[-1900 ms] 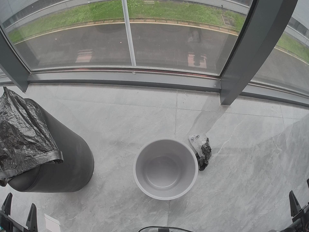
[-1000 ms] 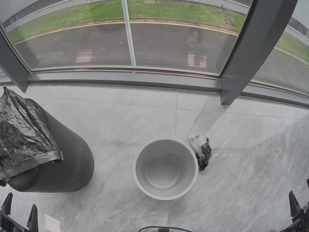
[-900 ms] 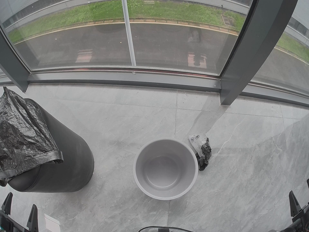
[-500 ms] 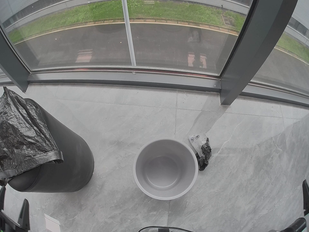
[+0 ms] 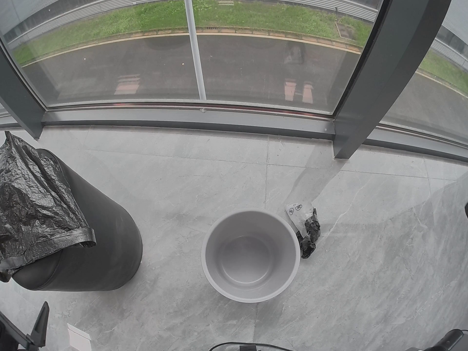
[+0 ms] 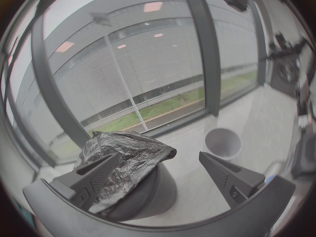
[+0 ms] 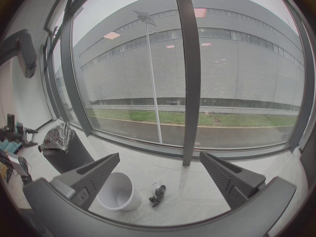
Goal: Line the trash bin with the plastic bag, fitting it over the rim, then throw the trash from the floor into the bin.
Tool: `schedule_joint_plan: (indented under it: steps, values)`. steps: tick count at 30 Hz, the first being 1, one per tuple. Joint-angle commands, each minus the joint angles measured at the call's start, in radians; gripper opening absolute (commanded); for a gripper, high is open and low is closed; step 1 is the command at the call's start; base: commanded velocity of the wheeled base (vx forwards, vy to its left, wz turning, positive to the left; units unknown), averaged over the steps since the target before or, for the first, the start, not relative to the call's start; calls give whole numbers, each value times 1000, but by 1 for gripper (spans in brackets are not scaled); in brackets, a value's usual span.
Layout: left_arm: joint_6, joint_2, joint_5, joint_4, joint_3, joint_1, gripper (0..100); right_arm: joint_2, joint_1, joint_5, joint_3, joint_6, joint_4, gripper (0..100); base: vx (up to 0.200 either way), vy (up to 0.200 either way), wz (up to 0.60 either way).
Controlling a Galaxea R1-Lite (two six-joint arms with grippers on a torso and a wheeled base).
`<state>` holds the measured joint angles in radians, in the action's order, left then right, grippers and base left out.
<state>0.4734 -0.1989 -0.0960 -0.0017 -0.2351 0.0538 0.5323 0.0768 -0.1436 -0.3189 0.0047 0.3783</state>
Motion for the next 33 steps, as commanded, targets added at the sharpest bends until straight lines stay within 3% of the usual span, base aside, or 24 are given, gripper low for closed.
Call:
schedule_joint_plan:
  steps: [1, 3, 4, 5, 7, 10, 18, 24, 28, 33]
  values:
    - [353, -168, 9, 6, 28, 1, 100, 403, 118, -16, 9, 92, 284, 100, 0, 0, 0]
    - [452, -178, 32, 6, 30, 1, 100, 388, 118, -2, 17, 100, 283, 100, 0, 0, 0]
    - [452, -178, 32, 6, 30, 1, 100, 388, 118, -2, 17, 100, 283, 100, 0, 0, 0]
    - [553, -192, 51, 5, 26, 1, 100, 374, 118, 10, 18, 98, 281, 100, 0, 0, 0]
    - [639, -197, 64, 2, 23, 1, 100, 362, 118, 13, 17, 98, 280, 100, 0, 0, 0]
    - [717, -209, 79, -1, 20, 0, 100, 362, 118, 13, 21, 97, 278, 100, 0, 0, 0]
    - [717, -386, 121, -49, -41, 1, 100, 360, 120, 12, 60, 100, 278, 100, 0, 0, 0]
    - [669, -573, 122, -176, -44, 20, 100, 362, 120, 12, 78, 101, 278, 100, 0, 0, 0]
    - [584, -649, 127, -199, -41, 80, 100, 370, 120, 12, 87, 101, 280, 100, 0, 0, 0]
    - [560, -732, 232, -331, -41, 170, 100, 370, 118, 12, 90, 101, 280, 100, 0, 0, 0]
